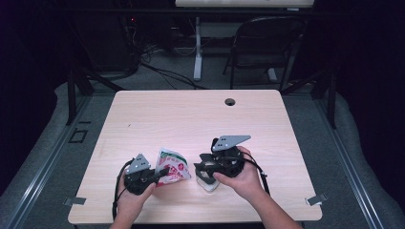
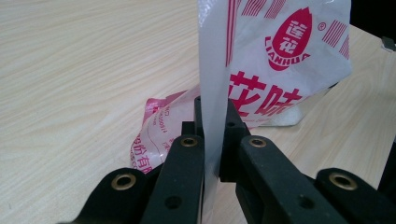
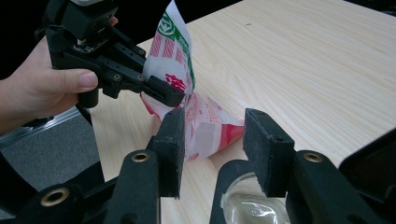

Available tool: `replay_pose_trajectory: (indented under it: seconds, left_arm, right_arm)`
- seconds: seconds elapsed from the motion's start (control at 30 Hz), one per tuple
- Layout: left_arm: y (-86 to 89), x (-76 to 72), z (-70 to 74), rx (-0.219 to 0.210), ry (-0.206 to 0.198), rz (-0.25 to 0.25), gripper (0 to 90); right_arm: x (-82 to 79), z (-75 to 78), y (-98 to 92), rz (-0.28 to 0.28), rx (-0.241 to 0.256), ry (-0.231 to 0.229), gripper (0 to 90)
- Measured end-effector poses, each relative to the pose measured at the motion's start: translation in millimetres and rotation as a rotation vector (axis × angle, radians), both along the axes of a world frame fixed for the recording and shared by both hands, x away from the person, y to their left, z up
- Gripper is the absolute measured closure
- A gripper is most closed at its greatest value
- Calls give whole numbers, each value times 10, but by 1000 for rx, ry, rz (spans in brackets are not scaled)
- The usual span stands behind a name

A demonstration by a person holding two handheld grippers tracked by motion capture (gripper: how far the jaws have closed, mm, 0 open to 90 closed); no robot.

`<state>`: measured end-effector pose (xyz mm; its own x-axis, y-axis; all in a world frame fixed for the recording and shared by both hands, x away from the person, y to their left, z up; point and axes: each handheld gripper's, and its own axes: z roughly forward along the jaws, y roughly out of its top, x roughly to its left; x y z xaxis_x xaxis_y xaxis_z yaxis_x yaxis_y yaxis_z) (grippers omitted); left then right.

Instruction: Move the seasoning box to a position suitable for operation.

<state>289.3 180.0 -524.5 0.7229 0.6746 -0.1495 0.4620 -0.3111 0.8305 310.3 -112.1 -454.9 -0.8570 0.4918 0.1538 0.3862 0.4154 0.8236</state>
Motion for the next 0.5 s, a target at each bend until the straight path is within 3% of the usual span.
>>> replay_pose_trajectory:
  seconds: [0.5]
  left_arm:
    - [-37,-10,-13,11,4,-14,900]
  right_arm:
    - [49,-128,210,37,-36,36,610]
